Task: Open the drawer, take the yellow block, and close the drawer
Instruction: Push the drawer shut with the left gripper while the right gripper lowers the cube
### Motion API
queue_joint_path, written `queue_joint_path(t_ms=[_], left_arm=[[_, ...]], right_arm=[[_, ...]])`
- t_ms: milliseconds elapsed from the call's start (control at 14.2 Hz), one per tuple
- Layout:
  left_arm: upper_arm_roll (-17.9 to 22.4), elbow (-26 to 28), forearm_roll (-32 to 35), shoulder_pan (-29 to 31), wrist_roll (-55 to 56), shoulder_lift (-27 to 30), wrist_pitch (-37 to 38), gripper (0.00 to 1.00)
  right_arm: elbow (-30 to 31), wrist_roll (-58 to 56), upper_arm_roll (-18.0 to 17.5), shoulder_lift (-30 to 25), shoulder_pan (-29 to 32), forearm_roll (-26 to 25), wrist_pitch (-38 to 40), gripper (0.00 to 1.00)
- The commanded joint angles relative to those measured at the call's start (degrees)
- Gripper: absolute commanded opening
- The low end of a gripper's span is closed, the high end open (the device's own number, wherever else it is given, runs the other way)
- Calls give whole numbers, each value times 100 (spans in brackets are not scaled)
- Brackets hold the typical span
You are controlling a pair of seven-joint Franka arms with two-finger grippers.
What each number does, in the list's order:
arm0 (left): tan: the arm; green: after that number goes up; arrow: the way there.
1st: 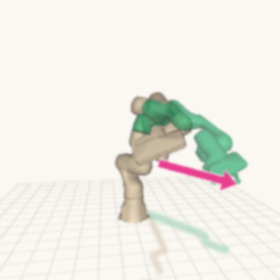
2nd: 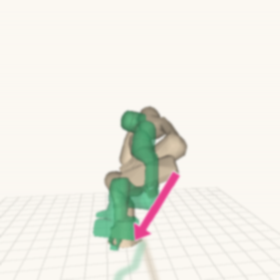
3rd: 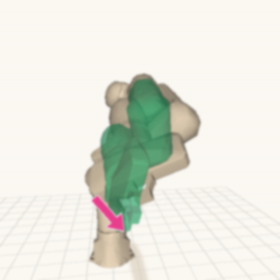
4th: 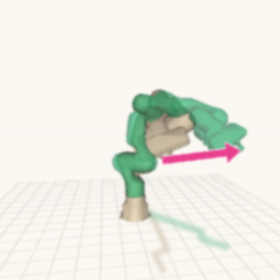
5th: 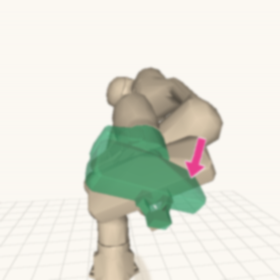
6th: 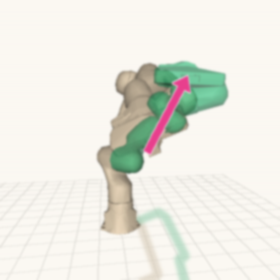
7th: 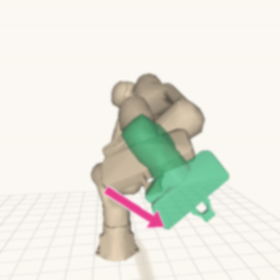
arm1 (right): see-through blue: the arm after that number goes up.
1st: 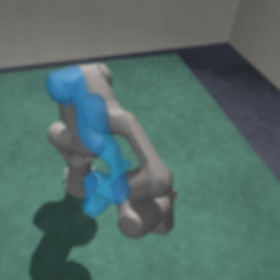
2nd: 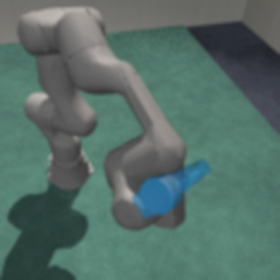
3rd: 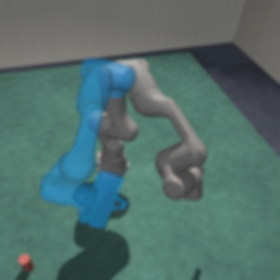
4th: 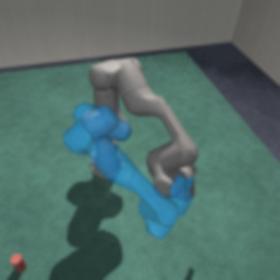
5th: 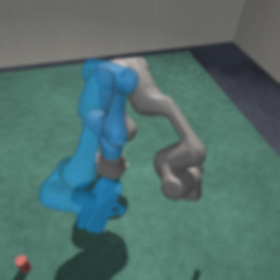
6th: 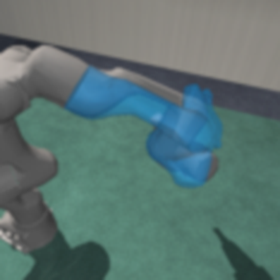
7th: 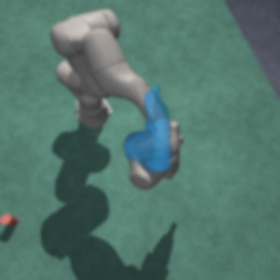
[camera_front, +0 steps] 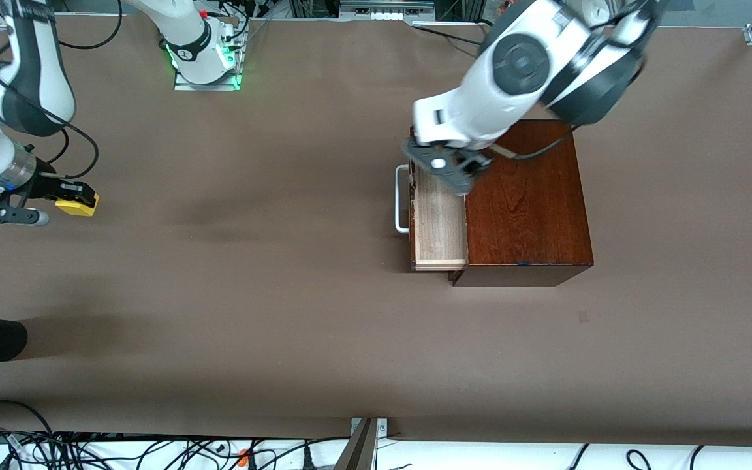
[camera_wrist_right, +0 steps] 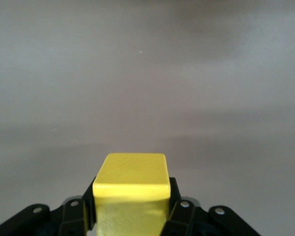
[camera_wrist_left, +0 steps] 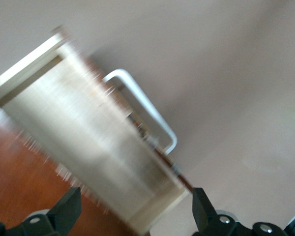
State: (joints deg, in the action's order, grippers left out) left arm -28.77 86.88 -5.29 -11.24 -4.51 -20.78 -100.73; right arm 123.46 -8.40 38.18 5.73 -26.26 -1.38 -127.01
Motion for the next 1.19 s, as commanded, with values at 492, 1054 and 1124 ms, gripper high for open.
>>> queue_joint_path(t_ms=[492, 1054, 1124], left_arm=[[-6, -699, 1499, -1097, -3360, -1199, -421, 100], [29, -559, 2066, -1328, -4224, -2000, -1405, 100], [29, -497, 2145, -1319, -4224, -2001, -1405, 100]], right_arm=[[415, -2367, 76, 1184, 508, 1719, -1124, 0], [415, -2684, 67, 1871, 718, 1764, -1098, 0], [415, -2772, 58, 1888, 780, 1764, -1054, 0]])
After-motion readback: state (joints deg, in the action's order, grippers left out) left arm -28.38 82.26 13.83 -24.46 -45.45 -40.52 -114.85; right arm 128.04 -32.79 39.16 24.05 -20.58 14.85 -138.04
